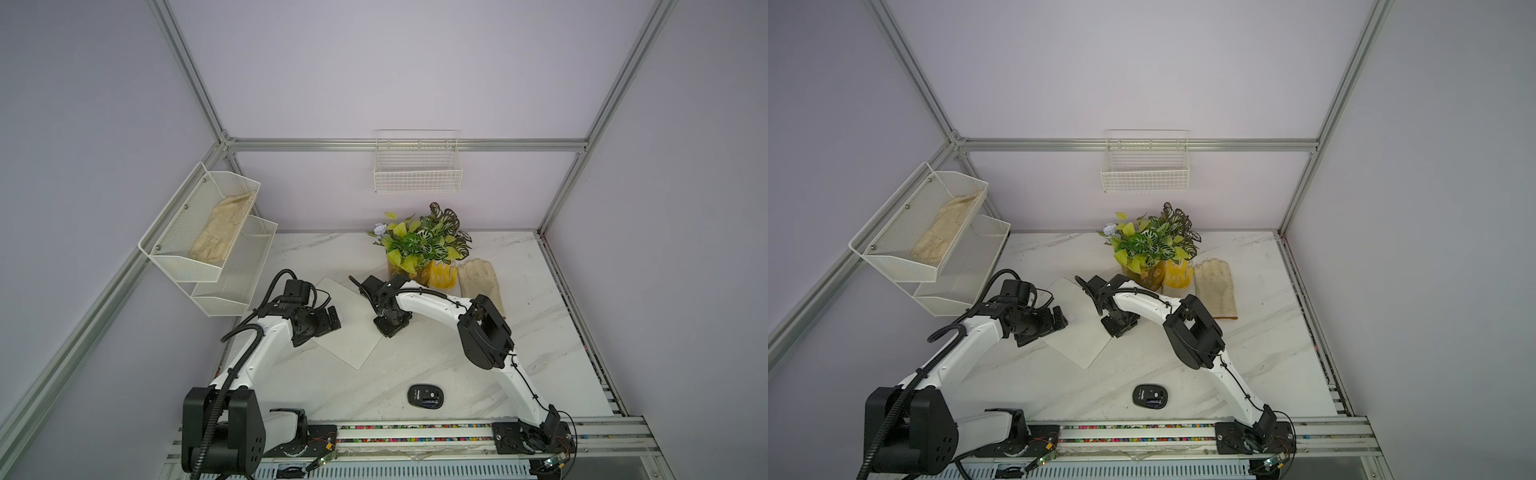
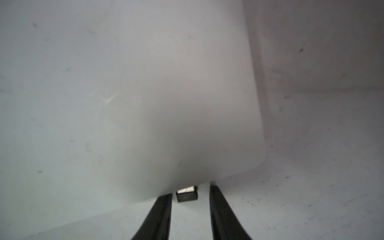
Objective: Insert the wireless mouse receiver into the laptop
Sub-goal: Pick up the USB plug at the center of the board.
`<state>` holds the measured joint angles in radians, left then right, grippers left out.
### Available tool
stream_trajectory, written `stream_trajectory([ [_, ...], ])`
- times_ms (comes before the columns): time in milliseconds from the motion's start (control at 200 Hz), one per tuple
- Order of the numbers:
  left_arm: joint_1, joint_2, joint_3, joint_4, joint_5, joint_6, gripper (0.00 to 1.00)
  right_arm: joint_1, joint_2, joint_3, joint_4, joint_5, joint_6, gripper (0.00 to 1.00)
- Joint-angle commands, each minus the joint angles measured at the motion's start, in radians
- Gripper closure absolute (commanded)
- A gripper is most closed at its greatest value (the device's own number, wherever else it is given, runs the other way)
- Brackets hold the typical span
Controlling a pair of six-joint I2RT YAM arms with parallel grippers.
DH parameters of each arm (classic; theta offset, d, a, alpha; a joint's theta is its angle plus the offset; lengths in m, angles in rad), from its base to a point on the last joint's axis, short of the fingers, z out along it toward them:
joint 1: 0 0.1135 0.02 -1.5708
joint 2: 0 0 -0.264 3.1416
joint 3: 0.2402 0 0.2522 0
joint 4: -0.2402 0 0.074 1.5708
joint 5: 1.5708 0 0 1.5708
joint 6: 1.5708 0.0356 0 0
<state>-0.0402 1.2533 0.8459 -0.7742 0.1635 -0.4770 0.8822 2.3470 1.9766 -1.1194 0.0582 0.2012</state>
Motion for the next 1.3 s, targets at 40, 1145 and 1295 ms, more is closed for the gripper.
stream_trajectory([
  [40,0.006,-0.026,0.005,0.009,-0.004,0.02,0.0,0.012,0.041,0.009,-0.008,0.026,0.007,0.65],
  [1145,0.005,-0.054,-0.005,0.016,-0.012,0.021,0.0,-0.004,-0.227,-0.444,0.392,-0.02,-0.266,0.86],
  [1295,0.005,-0.059,-0.008,0.017,-0.013,0.021,0.0,-0.007,-0.25,-0.483,0.466,-0.047,-0.274,0.86],
])
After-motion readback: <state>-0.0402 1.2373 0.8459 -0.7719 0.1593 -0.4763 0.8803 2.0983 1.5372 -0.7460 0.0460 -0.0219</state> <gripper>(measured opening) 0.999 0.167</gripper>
